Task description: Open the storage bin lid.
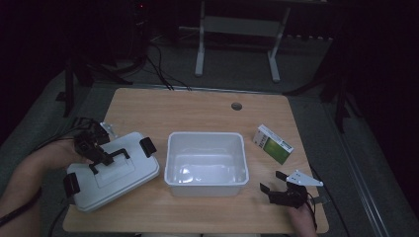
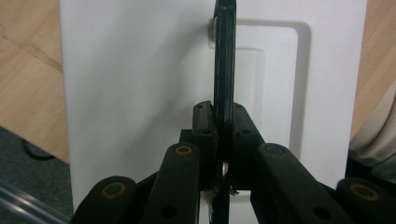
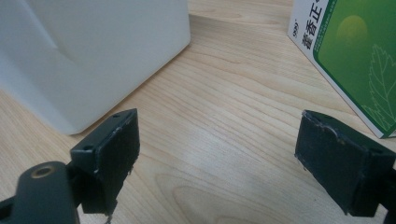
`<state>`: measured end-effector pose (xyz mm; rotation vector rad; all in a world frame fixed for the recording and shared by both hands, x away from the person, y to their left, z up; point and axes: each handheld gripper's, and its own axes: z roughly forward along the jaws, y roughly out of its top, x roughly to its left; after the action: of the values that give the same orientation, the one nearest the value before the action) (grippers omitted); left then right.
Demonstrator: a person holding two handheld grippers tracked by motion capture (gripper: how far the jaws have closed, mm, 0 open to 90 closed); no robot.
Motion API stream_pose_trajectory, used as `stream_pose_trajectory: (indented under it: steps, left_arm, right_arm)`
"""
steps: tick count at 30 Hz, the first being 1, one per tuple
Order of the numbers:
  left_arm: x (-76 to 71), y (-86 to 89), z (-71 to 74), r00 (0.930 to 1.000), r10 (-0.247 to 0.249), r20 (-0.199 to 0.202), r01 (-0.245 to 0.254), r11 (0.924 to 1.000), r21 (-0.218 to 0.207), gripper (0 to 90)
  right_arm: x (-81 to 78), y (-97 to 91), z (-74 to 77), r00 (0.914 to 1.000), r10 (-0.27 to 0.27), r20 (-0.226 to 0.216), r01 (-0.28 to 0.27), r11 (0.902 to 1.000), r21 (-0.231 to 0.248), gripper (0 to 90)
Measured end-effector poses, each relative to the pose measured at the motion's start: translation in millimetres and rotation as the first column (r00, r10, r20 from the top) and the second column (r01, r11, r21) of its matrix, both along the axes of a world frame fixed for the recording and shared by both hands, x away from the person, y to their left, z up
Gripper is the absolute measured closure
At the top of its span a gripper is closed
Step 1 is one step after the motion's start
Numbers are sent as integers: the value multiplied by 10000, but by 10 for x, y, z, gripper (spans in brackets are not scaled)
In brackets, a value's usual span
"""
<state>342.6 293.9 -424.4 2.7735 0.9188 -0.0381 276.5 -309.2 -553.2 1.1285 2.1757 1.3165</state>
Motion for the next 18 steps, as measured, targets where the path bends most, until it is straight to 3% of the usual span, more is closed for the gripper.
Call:
stream_pose_trajectory:
  steps: [10, 18]
  left_arm:
    - [117, 7, -263, 9995, 323, -33, -323, 9994, -114, 836]
    - [183, -68, -401, 9993, 373, 66, -374, 9992, 115, 836]
  right_arm:
    - [2, 2, -5, 10000, 25, -18, -25, 10000, -27, 136]
    - [2, -7, -7, 10000, 15, -11, -15, 10000, 12, 136]
